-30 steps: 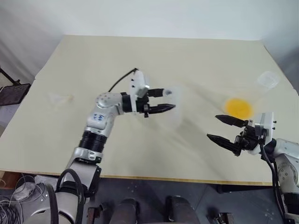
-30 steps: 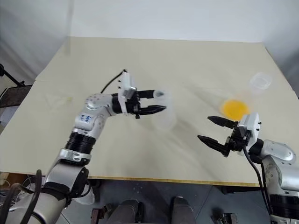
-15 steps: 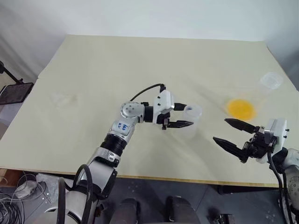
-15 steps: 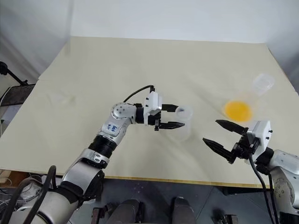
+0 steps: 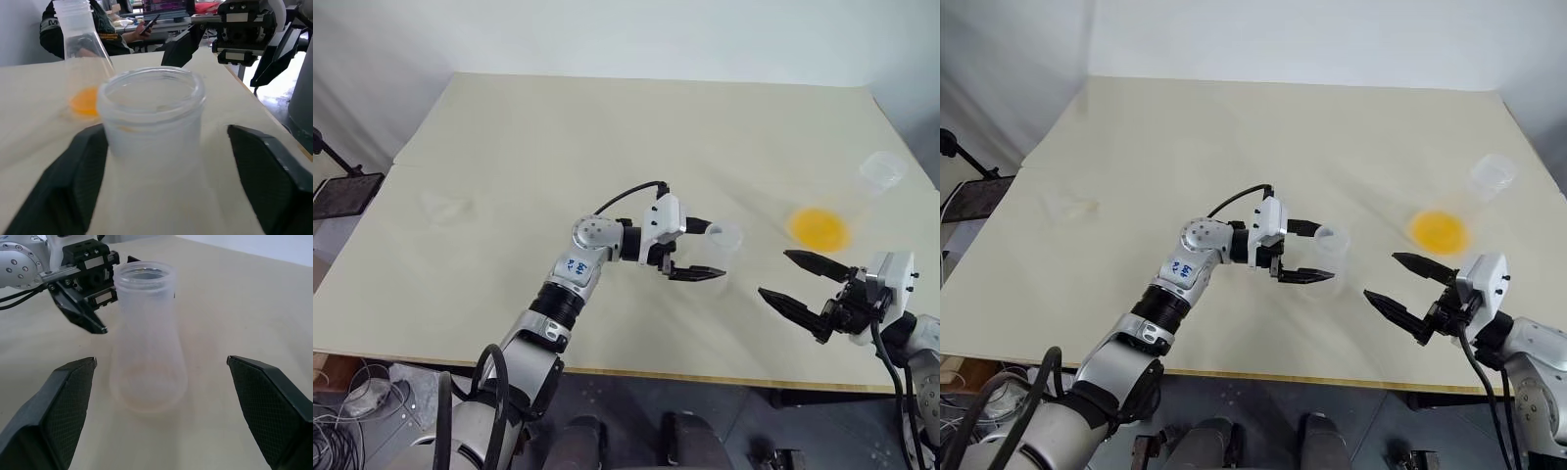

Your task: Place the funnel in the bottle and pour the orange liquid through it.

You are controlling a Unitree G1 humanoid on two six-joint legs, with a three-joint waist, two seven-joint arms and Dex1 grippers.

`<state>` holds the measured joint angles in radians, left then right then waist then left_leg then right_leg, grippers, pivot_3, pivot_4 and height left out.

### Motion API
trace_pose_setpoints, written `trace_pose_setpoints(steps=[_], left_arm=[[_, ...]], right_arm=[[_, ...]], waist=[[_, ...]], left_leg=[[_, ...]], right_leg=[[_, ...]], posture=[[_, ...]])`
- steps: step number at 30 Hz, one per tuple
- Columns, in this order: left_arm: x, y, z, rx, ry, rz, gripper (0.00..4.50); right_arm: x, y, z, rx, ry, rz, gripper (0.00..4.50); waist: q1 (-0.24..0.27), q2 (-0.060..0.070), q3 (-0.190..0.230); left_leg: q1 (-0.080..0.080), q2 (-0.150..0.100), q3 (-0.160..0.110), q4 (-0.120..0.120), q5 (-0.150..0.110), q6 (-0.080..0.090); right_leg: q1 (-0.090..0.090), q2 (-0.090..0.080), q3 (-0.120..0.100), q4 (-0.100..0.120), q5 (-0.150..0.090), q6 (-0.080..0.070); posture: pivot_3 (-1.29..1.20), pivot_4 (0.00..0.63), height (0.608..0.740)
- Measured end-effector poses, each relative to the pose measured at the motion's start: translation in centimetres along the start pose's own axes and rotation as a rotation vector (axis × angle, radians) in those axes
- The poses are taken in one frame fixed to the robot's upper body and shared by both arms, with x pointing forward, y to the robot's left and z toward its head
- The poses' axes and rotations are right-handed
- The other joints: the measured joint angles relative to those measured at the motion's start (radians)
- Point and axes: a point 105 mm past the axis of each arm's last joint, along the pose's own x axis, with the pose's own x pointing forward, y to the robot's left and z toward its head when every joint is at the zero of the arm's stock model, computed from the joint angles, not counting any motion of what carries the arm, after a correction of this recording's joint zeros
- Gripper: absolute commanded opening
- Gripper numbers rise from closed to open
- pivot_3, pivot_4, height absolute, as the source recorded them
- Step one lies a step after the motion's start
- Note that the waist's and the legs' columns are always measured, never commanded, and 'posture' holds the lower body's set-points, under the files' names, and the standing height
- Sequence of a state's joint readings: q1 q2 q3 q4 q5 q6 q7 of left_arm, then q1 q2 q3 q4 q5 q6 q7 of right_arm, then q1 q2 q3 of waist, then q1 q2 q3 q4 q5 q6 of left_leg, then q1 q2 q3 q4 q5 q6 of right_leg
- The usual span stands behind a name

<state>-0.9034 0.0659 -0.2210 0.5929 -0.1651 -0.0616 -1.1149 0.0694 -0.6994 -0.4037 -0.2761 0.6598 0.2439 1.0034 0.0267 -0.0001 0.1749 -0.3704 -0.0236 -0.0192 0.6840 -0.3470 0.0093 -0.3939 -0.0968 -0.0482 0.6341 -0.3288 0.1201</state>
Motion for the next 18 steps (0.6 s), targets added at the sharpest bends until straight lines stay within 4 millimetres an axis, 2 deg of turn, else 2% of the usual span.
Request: trace_pose_setpoints(steps=[8, 18], left_arm=[[-0.9, 0.4, 1.0, -0.019, -0.022, 0.028, 4.48], [-1.1, 1.1, 0.7, -0.064, -0.029, 0.086, 4.48]], right_arm=[[0.3, -0.3, 0.5, -0.017, -0.015, 0.004, 4.50], [0.5, -0.6, 0.8, -0.025, -0.024, 0.008, 4.50]], waist=[[0.000, 0.000, 0.000], [0.000, 0.000, 0.000]], left_leg=[[0.000, 0.000, 0.000, 0.000, 0.000, 0.000], [0.000, 0.000, 0.000, 0.000, 0.000, 0.000]], right_leg=[[0.000, 0.000, 0.000, 0.000, 0.000, 0.000], [0.000, 0.000, 0.000, 0.001, 0.000, 0.000]], posture=[[0.00, 0.150, 0.740], [0.00, 0.150, 0.740]])
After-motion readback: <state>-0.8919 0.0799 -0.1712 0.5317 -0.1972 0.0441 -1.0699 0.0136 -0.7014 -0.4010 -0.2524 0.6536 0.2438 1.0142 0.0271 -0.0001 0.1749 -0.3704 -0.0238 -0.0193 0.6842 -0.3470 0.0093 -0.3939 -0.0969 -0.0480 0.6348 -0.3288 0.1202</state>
